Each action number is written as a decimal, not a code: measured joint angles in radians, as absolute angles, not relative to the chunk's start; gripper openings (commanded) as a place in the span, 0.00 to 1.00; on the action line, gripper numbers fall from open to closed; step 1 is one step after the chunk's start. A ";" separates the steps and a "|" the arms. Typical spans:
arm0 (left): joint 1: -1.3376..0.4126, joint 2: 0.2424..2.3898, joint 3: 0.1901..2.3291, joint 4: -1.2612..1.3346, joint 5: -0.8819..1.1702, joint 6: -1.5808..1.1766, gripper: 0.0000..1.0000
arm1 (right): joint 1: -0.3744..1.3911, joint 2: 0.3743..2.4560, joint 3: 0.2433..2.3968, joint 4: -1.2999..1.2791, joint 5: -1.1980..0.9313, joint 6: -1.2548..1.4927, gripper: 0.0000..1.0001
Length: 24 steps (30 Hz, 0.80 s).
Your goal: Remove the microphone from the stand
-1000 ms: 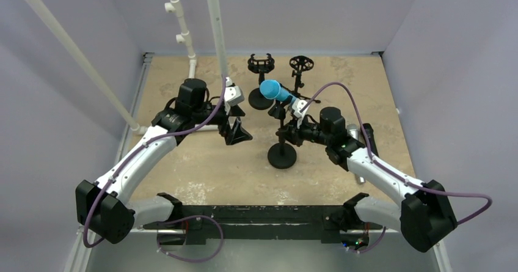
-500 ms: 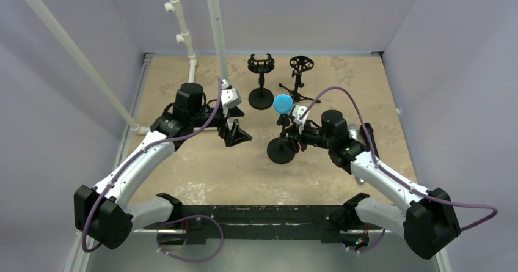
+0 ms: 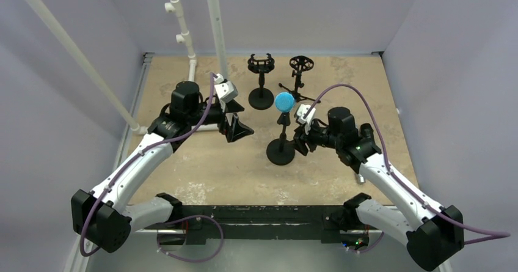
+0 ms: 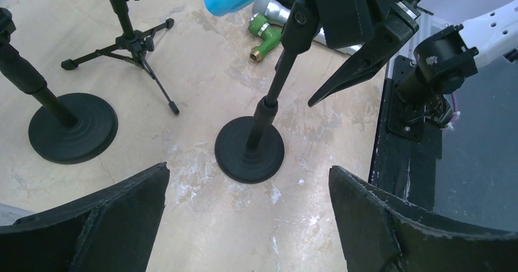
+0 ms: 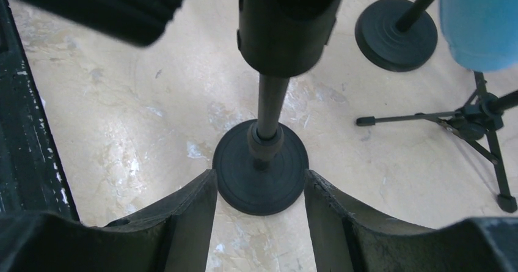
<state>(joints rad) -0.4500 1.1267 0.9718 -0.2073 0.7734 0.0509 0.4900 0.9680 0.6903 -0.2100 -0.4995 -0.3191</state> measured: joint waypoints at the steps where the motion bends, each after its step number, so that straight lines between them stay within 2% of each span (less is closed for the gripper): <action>1: -0.450 1.125 0.972 -0.203 0.770 0.038 1.00 | 0.486 0.963 0.696 -0.226 -0.495 -0.323 0.53; 14: -0.548 1.116 1.081 -0.290 0.684 -0.016 1.00 | 0.360 0.859 0.872 -0.472 -0.473 -0.343 0.52; 24: -0.681 1.175 1.126 -0.272 0.575 -0.097 1.00 | 0.323 0.953 1.082 -0.541 -0.500 -0.338 0.51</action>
